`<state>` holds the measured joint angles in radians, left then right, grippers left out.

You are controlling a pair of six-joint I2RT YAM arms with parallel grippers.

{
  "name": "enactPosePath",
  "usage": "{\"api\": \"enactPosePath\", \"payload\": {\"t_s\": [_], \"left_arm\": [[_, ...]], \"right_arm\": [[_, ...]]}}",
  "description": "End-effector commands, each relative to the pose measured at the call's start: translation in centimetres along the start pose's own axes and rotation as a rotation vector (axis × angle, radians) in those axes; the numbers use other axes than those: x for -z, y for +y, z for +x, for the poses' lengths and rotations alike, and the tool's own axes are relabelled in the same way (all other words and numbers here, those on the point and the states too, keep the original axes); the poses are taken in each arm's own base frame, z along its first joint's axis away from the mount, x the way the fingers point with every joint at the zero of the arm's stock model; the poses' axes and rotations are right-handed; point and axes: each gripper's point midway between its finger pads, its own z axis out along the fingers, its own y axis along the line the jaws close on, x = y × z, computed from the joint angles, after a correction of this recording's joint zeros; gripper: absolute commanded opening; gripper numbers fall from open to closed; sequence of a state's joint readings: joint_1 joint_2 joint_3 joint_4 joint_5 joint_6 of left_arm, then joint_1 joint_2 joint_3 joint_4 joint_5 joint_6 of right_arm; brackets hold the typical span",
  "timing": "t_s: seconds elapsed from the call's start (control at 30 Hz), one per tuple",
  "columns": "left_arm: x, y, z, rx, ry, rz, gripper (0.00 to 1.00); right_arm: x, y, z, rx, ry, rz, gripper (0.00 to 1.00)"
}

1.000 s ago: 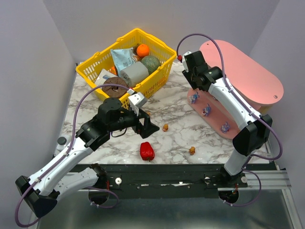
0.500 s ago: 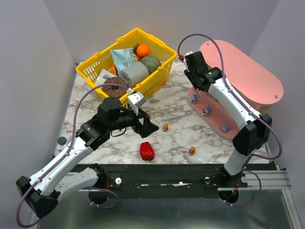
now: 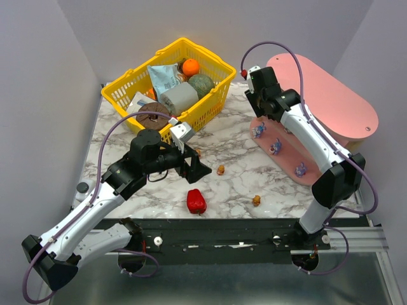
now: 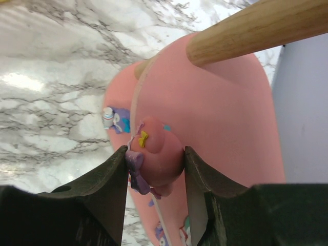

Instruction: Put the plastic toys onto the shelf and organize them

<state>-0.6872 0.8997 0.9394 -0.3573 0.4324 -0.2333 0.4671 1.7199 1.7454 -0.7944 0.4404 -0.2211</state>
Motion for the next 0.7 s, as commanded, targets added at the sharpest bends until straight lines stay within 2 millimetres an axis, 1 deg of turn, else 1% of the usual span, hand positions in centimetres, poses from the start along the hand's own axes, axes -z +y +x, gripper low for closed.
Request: {"api": "enactPosePath", "payload": {"t_s": [0.0,0.13,0.27,0.4,0.53,0.67], "left_arm": [[-0.1,-0.3,0.0,0.006,-0.004,0.028,0.99],[0.0,-0.2,0.1,0.009,-0.004,0.025,0.99],[-0.1,-0.2,0.2,0.011,-0.001,0.029,0.99],[-0.1,-0.2,0.1,0.012,-0.001,0.029,0.99],[-0.1,-0.1,0.2,0.015,0.000,0.028,0.99],[-0.1,0.0,0.3,0.016,0.001,0.029,0.99]], "right_arm": [[0.8,-0.9,-0.9,-0.099,-0.043,-0.021,0.40],[0.3,-1.4,-0.3,-0.100,-0.023,0.012,0.41],[-0.2,-1.7,0.1,-0.091,-0.008,0.031,0.47],[-0.6,-1.4,0.5,-0.079,0.006,0.031,0.53],[-0.6,-1.6,0.5,-0.070,0.009,0.043,0.56],[-0.4,-2.0,0.0,-0.066,-0.015,0.051,0.59]]}}
